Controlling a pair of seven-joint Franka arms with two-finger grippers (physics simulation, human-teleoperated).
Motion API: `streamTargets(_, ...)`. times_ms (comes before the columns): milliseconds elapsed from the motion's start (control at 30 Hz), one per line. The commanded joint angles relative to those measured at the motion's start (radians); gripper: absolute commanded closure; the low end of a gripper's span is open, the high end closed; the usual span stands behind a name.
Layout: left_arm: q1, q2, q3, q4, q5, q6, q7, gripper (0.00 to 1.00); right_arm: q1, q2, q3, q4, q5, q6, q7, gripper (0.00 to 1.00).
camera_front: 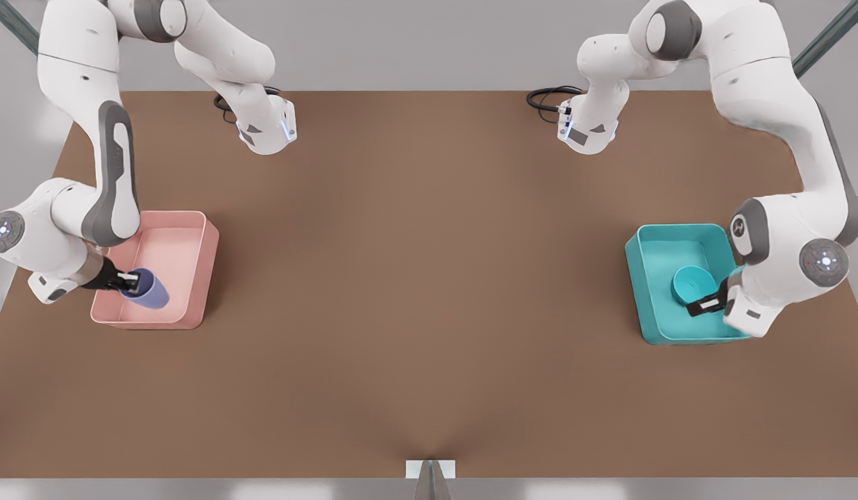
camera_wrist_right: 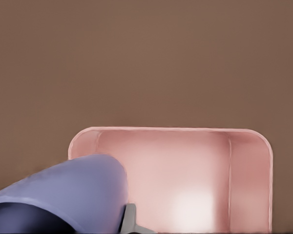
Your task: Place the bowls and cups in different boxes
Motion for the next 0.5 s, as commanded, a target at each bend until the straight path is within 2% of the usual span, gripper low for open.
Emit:
streamTargets(0,-0.022,-0.057,-0.02,0.098,-0.094,-0.442,0.019,0.0,-0.007,0.02,0.0,0.0,0.002,-0.035,-0.243,0.79)
streamTargets(67,-0.045,-0.138,-0.048,0.107,-0.088,-0.468,0.109,0.0,-0.007,0.07,0.0,0.0,-0.008,0.018,-0.243,0.79)
streamTargets(233,-0.053,-0.137,-0.055,0.17,-0.085,-0.521,0.14,0.0,-0.018,0.144,0.0,-0.006,-0.009,0.126,-0.242,0.79)
streamTargets(467,-0.047,-0.123,-0.055,0.172,-0.091,-0.52,0.139,0.0,-0.02,0.179,0.0,-0.006,-0.002,0.155,-0.24,0.79)
